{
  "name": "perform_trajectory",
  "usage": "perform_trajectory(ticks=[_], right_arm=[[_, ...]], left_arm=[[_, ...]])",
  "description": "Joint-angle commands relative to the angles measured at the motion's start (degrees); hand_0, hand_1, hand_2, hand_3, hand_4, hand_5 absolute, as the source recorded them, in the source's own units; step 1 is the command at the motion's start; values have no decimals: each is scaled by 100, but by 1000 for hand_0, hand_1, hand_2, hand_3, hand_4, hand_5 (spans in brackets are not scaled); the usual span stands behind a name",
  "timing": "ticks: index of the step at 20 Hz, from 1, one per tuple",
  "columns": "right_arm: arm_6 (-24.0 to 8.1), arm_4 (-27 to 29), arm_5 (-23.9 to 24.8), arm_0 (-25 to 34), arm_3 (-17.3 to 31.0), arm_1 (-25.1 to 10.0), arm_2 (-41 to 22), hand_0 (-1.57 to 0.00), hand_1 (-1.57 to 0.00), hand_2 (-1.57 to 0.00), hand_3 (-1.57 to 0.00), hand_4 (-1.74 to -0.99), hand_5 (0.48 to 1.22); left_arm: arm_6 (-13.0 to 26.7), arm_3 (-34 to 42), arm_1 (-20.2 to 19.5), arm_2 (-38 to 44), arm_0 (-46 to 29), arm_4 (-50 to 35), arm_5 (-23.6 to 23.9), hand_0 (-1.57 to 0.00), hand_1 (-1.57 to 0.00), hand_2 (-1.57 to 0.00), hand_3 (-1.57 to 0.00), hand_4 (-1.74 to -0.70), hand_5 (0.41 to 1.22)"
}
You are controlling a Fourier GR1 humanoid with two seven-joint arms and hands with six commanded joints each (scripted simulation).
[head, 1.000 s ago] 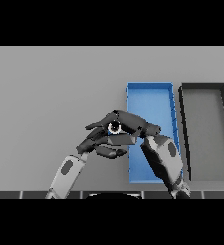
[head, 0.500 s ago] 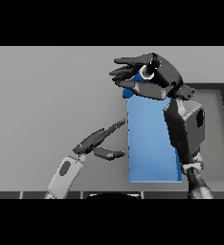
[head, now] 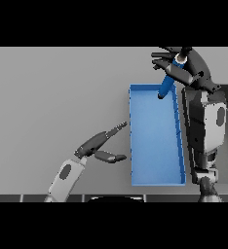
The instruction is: Pick up the blue pipe and place it into the blue bin.
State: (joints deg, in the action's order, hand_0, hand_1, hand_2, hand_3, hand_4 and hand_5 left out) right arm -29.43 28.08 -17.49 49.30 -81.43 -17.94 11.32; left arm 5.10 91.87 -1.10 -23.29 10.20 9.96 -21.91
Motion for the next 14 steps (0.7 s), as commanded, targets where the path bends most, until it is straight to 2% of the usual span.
perform_trajectory(ticks=[1,5,6,8,11,12,13,14], right_arm=[[-46,-29,-38,-176,1,-38,41,-1571,-1571,-1571,-1571,-1741,1221],[-282,-232,-11,-1102,-326,74,-7,-1571,-1571,-1571,-1571,-1741,1221],[-375,-258,83,-1287,-438,108,13,-1571,-1571,-1571,-1571,-1741,1221],[-552,-343,224,-1715,-689,154,-27,-1571,-1571,-1571,-1571,-1741,1221],[-551,-575,734,-2241,-724,-42,-529,-1571,-1571,-1571,-1571,-1741,1221],[-551,-587,970,-2357,-665,-205,-685,-1571,-1571,-1571,-1508,-1741,1221],[-551,-523,1217,-2453,-628,-343,-924,-1571,-1571,-1571,-1521,-1741,1221],[-551,-520,1401,-2507,-595,-416,-1119,-1571,-1571,-1571,-1255,-1741,1221]], left_arm=[[8,42,9,-33,-17,18,5,1,1,1,1,-865,419],[82,63,-2,31,-39,-97,-37,1,1,1,1,-877,422],[19,70,6,-15,-118,-77,-36,1,1,1,1,-878,423],[140,46,59,12,-50,-90,0,1,1,1,1,-880,427],[134,92,80,-55,-87,-73,-12,1,1,1,1,-884,425],[72,119,54,-77,-158,-51,-10,1,1,1,1,-887,423],[146,105,64,-50,-94,-43,11,1,1,1,1,-888,422],[116,125,22,-47,-111,-40,-6,1,1,1,1,-887,420]])
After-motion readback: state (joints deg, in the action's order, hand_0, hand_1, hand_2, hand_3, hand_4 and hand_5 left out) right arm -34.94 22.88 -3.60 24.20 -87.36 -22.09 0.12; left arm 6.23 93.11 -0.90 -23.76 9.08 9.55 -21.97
